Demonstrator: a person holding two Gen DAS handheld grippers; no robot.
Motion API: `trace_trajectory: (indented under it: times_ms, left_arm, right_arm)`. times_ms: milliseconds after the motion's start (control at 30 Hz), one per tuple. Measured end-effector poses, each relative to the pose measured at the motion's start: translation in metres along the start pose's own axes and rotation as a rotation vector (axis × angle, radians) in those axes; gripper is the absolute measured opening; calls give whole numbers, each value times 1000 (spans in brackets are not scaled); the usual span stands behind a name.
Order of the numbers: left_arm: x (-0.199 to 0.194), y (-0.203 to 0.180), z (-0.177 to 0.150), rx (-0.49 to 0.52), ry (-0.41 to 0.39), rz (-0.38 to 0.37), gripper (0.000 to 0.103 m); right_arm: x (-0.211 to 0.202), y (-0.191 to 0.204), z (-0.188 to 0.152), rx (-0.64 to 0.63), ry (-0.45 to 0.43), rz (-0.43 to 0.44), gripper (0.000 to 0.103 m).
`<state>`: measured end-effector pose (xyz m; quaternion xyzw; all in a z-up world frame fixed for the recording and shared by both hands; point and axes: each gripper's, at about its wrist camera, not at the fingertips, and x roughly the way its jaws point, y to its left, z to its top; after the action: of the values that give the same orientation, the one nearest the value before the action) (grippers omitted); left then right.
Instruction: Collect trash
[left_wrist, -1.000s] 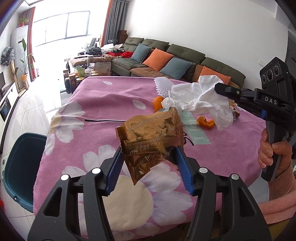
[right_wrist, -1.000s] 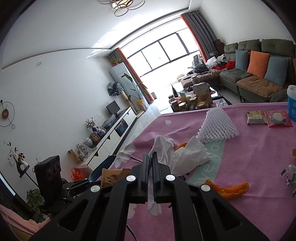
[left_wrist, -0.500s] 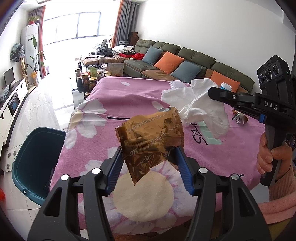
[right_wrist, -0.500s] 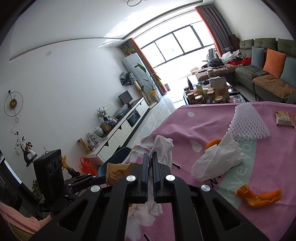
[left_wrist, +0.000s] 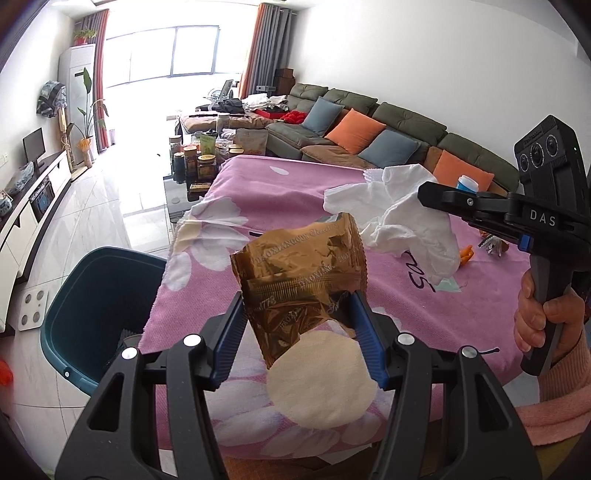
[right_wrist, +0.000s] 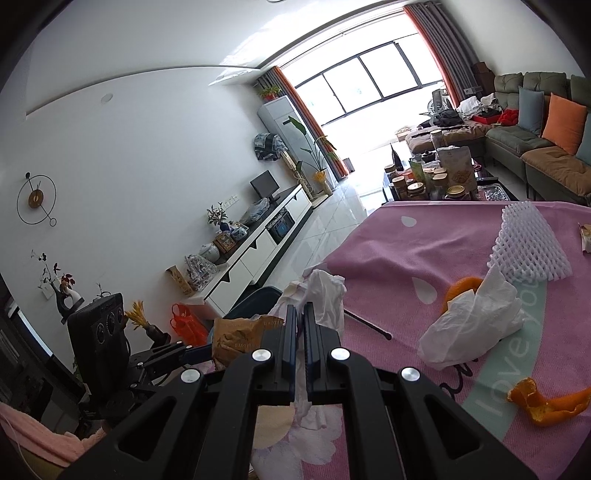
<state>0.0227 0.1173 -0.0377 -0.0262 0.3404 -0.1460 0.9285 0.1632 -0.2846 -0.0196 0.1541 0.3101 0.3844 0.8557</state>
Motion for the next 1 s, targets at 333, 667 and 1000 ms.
trace_trajectory:
  times_ms: [333,667,1000]
  left_arm:
    - [-7,14,0,-29,-10,30,56]
    - [-15,25,-2,-55,-22,60,56]
    - [-22,38,-5,-86,-32,93,56]
  right_arm:
    - [17,10,2,-15,29,31,3]
    - [30,19,4,-29,51,58,3]
    - [50,31,9,-45,79,91,3]
